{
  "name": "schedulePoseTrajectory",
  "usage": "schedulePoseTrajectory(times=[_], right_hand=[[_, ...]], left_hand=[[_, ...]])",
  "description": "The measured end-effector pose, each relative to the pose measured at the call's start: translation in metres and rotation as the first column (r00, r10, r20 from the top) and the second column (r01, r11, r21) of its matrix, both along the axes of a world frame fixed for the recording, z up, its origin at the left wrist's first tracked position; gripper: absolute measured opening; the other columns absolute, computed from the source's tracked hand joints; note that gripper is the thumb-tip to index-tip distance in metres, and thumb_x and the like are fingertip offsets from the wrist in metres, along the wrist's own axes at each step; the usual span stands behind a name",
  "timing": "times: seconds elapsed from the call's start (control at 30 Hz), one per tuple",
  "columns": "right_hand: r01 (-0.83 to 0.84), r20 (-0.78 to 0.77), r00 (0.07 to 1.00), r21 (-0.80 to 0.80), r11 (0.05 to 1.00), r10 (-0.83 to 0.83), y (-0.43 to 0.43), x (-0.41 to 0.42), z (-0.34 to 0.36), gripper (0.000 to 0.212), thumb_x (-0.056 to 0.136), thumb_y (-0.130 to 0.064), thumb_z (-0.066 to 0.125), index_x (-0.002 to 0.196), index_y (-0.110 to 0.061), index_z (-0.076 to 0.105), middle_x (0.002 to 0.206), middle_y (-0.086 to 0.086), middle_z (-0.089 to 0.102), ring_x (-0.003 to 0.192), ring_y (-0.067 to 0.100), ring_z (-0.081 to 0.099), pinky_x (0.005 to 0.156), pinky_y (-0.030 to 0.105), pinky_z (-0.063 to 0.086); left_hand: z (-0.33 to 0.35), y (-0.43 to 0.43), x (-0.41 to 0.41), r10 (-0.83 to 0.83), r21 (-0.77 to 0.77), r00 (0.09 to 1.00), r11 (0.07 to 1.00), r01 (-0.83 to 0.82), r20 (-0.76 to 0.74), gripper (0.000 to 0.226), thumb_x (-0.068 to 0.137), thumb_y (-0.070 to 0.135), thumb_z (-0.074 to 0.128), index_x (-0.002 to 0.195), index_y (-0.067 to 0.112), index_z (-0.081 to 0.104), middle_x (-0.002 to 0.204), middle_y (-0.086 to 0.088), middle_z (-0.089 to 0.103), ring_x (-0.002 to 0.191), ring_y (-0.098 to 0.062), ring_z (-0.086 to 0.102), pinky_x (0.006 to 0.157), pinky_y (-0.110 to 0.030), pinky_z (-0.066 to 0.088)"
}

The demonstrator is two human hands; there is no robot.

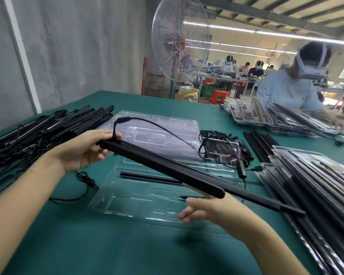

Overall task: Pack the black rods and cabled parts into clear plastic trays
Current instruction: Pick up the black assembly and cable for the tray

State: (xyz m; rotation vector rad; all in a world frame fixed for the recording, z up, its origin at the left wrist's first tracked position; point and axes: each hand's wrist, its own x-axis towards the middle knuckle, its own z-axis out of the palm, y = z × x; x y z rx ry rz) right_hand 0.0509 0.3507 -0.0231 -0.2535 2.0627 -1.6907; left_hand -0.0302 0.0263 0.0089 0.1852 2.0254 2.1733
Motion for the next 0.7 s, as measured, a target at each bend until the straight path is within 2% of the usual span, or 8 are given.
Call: schedulePoseTrajectory(times=[0.03, 0.1, 0.2, 0.3, 0.4, 0.5, 0.57, 0.7], right_hand=[[0.07, -0.032, 0.997, -0.057, 0.996, -0.072, 0.004, -0.002, 0.01, 0.044, 0.087, 0.0, 0.059, 0.127, -0.015, 0.046, 0.097, 0.007, 0.071, 0.069, 0.014, 0.07, 0.08, 0.027, 0.056], [0.201, -0.136, 0.965, -0.177, 0.964, -0.226, 0.023, -0.01, 0.025, 0.07, 0.07, -0.004, 0.072, 0.129, -0.033, 0.047, 0.126, 0.004, 0.053, 0.089, 0.007, 0.068, 0.077, 0.031, 0.056], [0.4, -0.406, 0.833, -0.029, 0.916, -0.376, 0.059, -0.019, 0.038, 0.045, 0.077, -0.016, 0.069, 0.112, -0.041, 0.057, 0.131, -0.009, 0.049, 0.117, 0.006, 0.051, 0.091, 0.028, 0.046], [0.545, -0.416, 0.722, -0.151, 0.825, -0.553, 0.095, -0.03, 0.036, 0.019, 0.089, -0.012, 0.06, 0.093, -0.028, 0.07, 0.103, -0.014, 0.067, 0.102, 0.013, 0.057, 0.088, 0.028, 0.042], [0.626, -0.42, 0.672, -0.117, 0.771, -0.61, 0.108, -0.036, 0.033, 0.016, 0.093, -0.019, 0.053, 0.105, -0.025, 0.063, 0.116, 0.001, 0.063, 0.089, 0.004, 0.057, 0.076, 0.025, 0.047], [0.545, -0.367, 0.778, -0.011, 0.839, -0.51, 0.103, -0.041, 0.021, 0.058, 0.088, -0.028, 0.058, 0.14, -0.014, 0.036, 0.107, 0.006, 0.068, 0.069, 0.015, 0.067, 0.053, 0.022, 0.053], [0.478, -0.337, 0.839, 0.078, 0.875, -0.428, 0.097, -0.043, 0.011, 0.082, 0.084, -0.031, 0.063, 0.149, -0.013, 0.016, 0.095, 0.004, 0.071, 0.06, 0.017, 0.067, 0.047, 0.023, 0.052], [0.462, -0.385, 0.852, 0.235, 0.855, -0.355, 0.088, -0.047, -0.002, 0.09, 0.083, -0.028, 0.069, 0.15, -0.014, 0.011, 0.091, -0.003, 0.07, 0.06, 0.009, 0.066, 0.05, 0.021, 0.049]], left_hand=[[-0.001, -0.001, -0.002, -0.013, 0.001, 1.0, 1.0, 0.013, 0.005, 0.018, 0.075, 0.026, 0.06, 0.081, 0.022, 0.077, 0.061, 0.001, 0.062, 0.045, -0.005, 0.052, 0.037, -0.011, 0.044], [-0.004, -0.005, -0.005, -0.028, -0.012, 0.999, 1.0, 0.029, 0.026, 0.018, 0.077, 0.025, 0.062, 0.086, 0.02, 0.076, 0.067, 0.0, 0.065, 0.047, -0.006, 0.055, 0.039, -0.012, 0.046], [-0.017, -0.013, -0.009, -0.015, -0.065, 0.998, 0.998, 0.019, 0.064, 0.02, 0.077, 0.023, 0.062, 0.091, 0.02, 0.076, 0.076, -0.002, 0.071, 0.054, -0.009, 0.062, 0.046, -0.016, 0.052], [-0.032, -0.017, -0.01, -0.033, -0.066, 0.997, 0.997, 0.037, 0.063, 0.023, 0.079, 0.021, 0.061, 0.096, 0.016, 0.075, 0.089, -0.001, 0.073, 0.063, -0.015, 0.066, 0.055, -0.021, 0.056], [-0.046, -0.011, -0.01, 0.005, -0.049, 0.996, 0.999, 0.0, 0.092, 0.021, 0.085, 0.013, 0.056, 0.096, 0.007, 0.074, 0.089, -0.007, 0.073, 0.064, -0.02, 0.067, 0.056, -0.025, 0.057], [-0.055, -0.004, -0.008, 0.011, -0.046, 0.99, 0.999, -0.005, 0.142, 0.022, 0.093, 0.005, 0.048, 0.1, 0.003, 0.069, 0.089, -0.014, 0.071, 0.063, -0.02, 0.067, 0.054, -0.026, 0.057], [-0.057, -0.003, -0.006, 0.003, -0.06, 0.989, 0.998, 0.006, 0.15, 0.022, 0.093, 0.004, 0.048, 0.1, 0.003, 0.069, 0.087, -0.012, 0.07, 0.063, -0.021, 0.067, 0.054, -0.027, 0.057], [-0.059, -0.003, -0.005, 0.002, -0.097, 0.99, 0.995, 0.012, 0.141, 0.021, 0.088, 0.007, 0.054, 0.101, 0.002, 0.07, 0.093, -0.012, 0.066, 0.064, -0.024, 0.066, 0.054, -0.027, 0.056]])
